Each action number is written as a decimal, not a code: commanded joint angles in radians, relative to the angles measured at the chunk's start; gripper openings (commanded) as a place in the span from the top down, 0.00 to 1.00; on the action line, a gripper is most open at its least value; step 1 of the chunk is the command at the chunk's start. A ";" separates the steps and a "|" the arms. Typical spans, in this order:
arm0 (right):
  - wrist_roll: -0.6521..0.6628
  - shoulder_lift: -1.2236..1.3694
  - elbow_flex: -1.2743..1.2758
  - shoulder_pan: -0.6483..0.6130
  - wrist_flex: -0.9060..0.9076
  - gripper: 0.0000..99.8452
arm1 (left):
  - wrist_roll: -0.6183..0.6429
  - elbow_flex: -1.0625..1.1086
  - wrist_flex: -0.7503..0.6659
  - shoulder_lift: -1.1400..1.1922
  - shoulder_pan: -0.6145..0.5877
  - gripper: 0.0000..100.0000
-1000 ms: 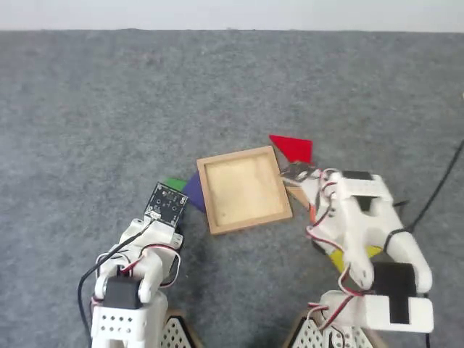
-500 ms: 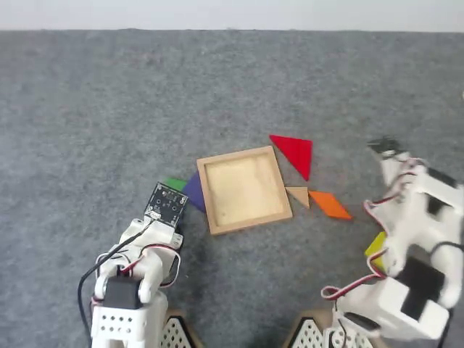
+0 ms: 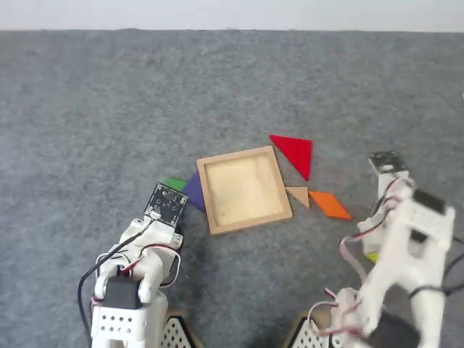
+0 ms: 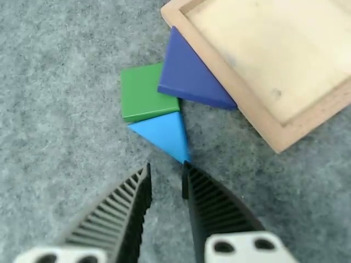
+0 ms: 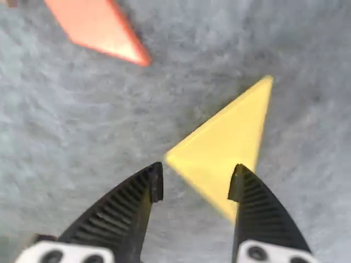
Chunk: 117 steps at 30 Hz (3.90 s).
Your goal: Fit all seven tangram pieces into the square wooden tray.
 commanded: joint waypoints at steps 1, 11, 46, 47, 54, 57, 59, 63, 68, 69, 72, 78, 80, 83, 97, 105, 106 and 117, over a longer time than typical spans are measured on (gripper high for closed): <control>-0.170 -0.160 0.031 -0.039 0.015 0.72 | -0.006 -0.010 0.008 -0.018 -0.002 0.91; -0.112 0.025 0.035 0.004 -0.117 0.62 | -0.006 -0.010 0.008 -0.018 -0.002 0.91; 0.206 0.189 0.012 0.110 -0.130 0.58 | -0.006 -0.010 0.008 -0.018 -0.002 0.91; 0.212 0.170 0.005 0.113 -0.107 0.58 | -0.006 -0.010 0.008 -0.018 -0.002 0.91; 0.293 0.025 0.034 0.114 -0.042 0.58 | -0.006 -0.010 0.008 -0.018 -0.002 0.91; 0.305 0.027 0.058 0.114 -0.068 0.58 | -0.006 -0.010 0.008 -0.018 -0.002 0.91; 0.305 0.027 0.071 0.111 -0.091 0.58 | -0.006 -0.010 0.008 -0.018 -0.002 0.91; 0.311 0.054 0.092 0.111 -0.099 0.58 | -0.006 -0.010 0.008 -0.018 -0.002 0.91; 0.338 0.125 0.091 0.114 -0.140 0.58 | -0.006 -0.010 0.008 -0.018 -0.002 0.91; 0.338 0.142 0.091 0.114 -0.150 0.58 | -0.006 -0.010 0.008 -0.018 -0.002 0.91; 0.336 0.186 0.091 0.116 -0.183 0.58 | -0.006 -0.010 0.008 -0.018 -0.002 0.91; 0.338 0.208 0.089 0.116 -0.193 0.59 | -0.006 -0.010 0.008 -0.018 -0.002 0.91; 0.338 0.208 0.089 0.116 -0.193 0.62 | -0.006 -0.010 0.008 -0.018 -0.002 0.91; 0.336 0.208 0.089 0.116 -0.193 0.71 | -0.006 -0.010 0.008 -0.018 -0.002 0.91; 0.276 0.206 0.066 0.110 -0.180 0.73 | -0.006 -0.010 0.008 -0.018 -0.002 0.91; 0.235 0.205 -0.094 0.090 -0.051 0.73 | -0.006 -0.010 0.008 -0.018 -0.002 0.91; 0.224 0.205 -0.110 0.071 -0.038 0.73 | -0.006 -0.010 0.008 -0.018 -0.002 0.91; -0.017 0.211 -0.258 -0.320 0.008 0.73 | -0.006 -0.010 0.008 -0.018 -0.002 0.91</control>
